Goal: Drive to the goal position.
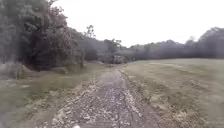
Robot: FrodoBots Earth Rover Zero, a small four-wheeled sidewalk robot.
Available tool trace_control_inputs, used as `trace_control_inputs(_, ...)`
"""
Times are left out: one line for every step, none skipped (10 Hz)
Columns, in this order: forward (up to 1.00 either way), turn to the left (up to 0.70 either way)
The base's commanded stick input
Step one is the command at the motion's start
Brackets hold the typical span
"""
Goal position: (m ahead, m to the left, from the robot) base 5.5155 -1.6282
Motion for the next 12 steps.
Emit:
trace_control_inputs(0.45, 0.00)
trace_control_inputs(0.45, 0.00)
trace_control_inputs(0.45, 0.00)
trace_control_inputs(0.45, 0.00)
trace_control_inputs(0.45, 0.00)
trace_control_inputs(0.45, 0.00)
trace_control_inputs(0.45, 0.00)
trace_control_inputs(0.45, 0.00)
trace_control_inputs(0.45, 0.00)
trace_control_inputs(0.45, 0.00)
trace_control_inputs(0.45, 0.00)
trace_control_inputs(0.45, 0.00)
